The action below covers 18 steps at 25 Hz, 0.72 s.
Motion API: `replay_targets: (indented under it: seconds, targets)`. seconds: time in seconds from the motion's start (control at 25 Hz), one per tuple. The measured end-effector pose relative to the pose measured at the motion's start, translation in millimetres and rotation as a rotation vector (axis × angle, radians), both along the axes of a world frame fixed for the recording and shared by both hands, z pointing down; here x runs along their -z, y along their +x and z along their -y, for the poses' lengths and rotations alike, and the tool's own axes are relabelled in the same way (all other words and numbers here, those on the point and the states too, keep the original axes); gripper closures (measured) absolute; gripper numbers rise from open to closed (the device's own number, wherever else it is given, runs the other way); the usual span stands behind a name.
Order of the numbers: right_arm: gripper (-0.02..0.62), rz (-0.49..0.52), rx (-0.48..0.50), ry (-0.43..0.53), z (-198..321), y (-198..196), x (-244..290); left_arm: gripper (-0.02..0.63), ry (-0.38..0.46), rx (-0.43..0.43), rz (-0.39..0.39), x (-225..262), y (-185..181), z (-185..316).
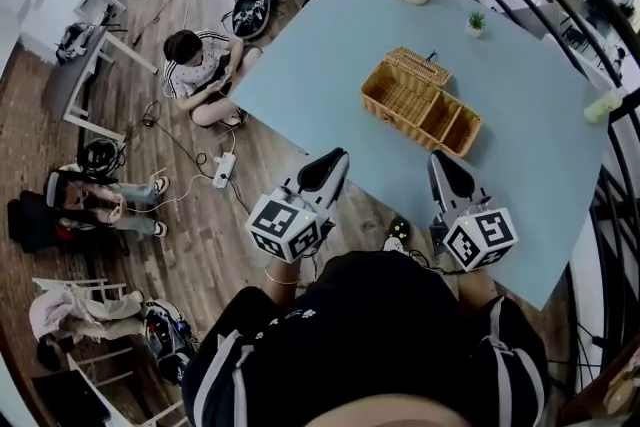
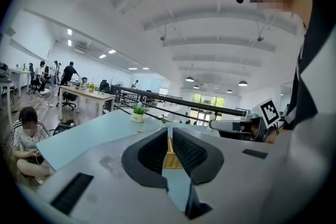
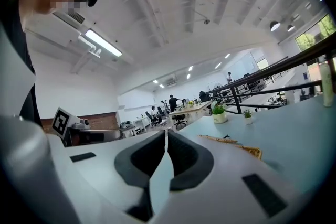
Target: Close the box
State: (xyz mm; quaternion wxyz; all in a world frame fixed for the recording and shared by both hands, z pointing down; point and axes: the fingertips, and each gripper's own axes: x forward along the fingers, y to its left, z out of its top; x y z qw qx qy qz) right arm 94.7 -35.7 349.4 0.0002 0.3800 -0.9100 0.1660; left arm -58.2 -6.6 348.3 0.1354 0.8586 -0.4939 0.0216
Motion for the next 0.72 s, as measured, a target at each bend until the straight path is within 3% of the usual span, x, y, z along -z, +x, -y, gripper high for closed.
replay_targets:
  seconds: [0.32,0.72]
  targets:
    - [0.575,-0.001,-0.001,-0.020,26.6,15.6,-6.3,0.585,-0.003,-0.021,0.005,3.5,19.7,30.9]
    - [0.571,-0.040,-0.031,-0.088,54.5,15.9,-29.1,0.584,-0.082,-0.048,-0.023,-25.5,12.4,65.2]
